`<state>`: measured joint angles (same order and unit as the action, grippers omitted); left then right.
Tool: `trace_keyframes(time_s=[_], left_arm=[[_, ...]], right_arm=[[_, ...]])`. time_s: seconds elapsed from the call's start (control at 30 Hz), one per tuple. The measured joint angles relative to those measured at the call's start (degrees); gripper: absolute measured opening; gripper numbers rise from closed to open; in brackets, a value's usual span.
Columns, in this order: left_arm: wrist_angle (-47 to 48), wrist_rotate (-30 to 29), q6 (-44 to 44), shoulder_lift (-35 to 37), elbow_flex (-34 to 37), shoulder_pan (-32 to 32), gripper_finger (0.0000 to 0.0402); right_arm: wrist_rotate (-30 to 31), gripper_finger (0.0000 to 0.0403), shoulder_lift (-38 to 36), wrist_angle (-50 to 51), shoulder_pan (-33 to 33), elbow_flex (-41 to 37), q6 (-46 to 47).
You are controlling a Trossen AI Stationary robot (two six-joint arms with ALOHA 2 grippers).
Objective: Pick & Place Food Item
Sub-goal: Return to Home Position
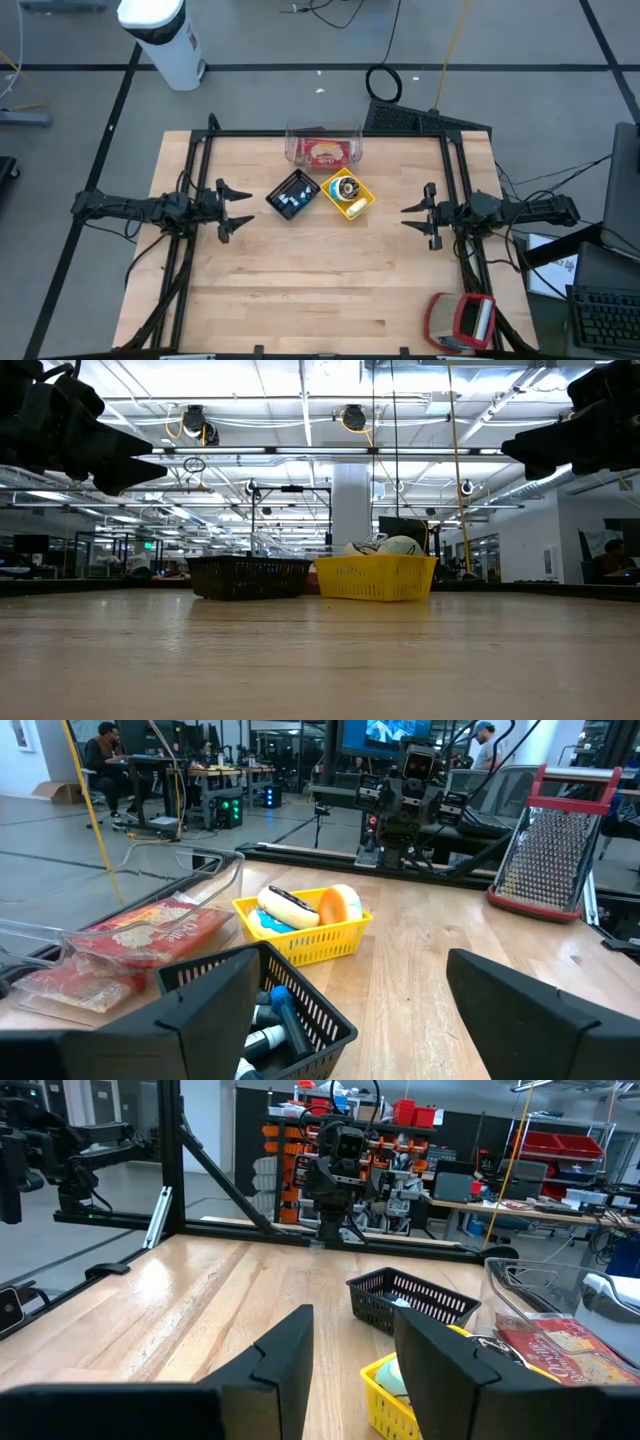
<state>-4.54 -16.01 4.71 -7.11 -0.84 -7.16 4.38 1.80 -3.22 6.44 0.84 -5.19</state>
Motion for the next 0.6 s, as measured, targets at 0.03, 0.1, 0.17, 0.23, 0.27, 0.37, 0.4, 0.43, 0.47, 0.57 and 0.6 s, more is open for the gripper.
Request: trace_keyframes(time_s=[0.03,0.1,0.17,0.23,0.27,0.37,0.4,0.43,0.47,0.57,0.6], left_arm=[[0.0,0.0,0.0,0.0,0.0,0.01,0.0318],[0.0,0.0,0.0,0.0,0.0,0.0,0.0314],[0.0,0.0,0.0,0.0,0.0,-0.01,0.0312],[0.0,0.0,0.0,0.0,0.0,0.01,0.0311],[0.0,0.0,0.0,0.0,0.0,0.0,0.0311],[0.0,0.0,0.0,0.0,0.0,0.0,0.031],[0.0,0.0,0.0,0.0,0.0,0.01,0.031],[0.0,0.0,0.0,0.0,0.0,-0.01,0.031],[0.0,0.0,0.0,0.0,0.0,0.01,0.031],[0.0,0.0,0.0,0.0,0.0,0.01,0.031],[0.0,0.0,0.0,0.0,0.0,-0.01,0.031]], right_arm=[[0.0,0.013,0.0,0.0,0.0,0.0,0.0],[0.0,0.013,0.0,0.0,0.0,0.0,-0.02],[0.0,0.013,0.0,0.0,0.0,0.0,0.0],[0.01,0.013,0.0,0.0,0.0,0.0,0.0],[0.0,0.013,0.0,0.0,0.0,0.0,0.0],[0.0,0.013,0.0,0.0,0.0,0.0,0.0],[0.0,0.013,0.0,0.0,0.0,0.0,0.0],[0.02,0.013,0.0,0.0,0.0,0.0,0.0],[0.0,0.013,0.0,0.0,0.0,0.0,0.0],[0.0,0.013,0.0,0.0,0.0,0.0,0.0],[0.0,0.013,0.0,0.0,0.0,0.0,0.0]])
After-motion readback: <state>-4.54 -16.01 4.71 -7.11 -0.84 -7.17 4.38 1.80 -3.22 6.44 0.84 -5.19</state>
